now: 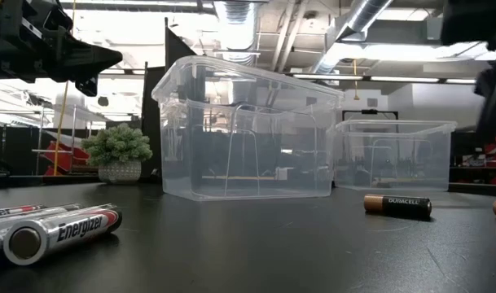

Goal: Sort batteries
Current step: Put the right black battery into the top transparent bin

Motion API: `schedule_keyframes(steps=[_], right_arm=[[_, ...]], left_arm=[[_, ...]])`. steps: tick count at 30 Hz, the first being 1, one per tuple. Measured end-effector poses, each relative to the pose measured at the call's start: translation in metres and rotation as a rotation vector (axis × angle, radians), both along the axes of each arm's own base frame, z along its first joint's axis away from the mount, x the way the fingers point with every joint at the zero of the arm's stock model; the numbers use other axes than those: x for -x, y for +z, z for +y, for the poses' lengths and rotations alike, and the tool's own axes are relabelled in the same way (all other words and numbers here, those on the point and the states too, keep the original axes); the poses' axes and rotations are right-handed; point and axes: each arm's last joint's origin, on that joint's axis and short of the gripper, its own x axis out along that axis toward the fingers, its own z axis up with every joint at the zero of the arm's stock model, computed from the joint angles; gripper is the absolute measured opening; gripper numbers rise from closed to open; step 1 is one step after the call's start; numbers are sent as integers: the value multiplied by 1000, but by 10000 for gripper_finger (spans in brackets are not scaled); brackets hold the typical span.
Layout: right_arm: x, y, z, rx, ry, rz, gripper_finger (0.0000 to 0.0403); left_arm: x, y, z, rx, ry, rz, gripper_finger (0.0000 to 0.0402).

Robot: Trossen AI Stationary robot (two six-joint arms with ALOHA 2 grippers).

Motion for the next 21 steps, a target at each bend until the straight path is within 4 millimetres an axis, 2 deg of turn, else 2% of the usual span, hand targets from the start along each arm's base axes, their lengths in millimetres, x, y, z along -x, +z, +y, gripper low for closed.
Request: schedule_keyframes(steps=[4,9,21], right_arm=[[-3,-16,13,-19,-29,12,222],[-9,-33,18,-12,-55,39,222],[-15,-53,22,-56,-95,122,222]], left_arm=[[0,0,0,2,-1,-1,4],[0,1,0,16,-2,-11,12],[3,14,0,8,7,-146,121]])
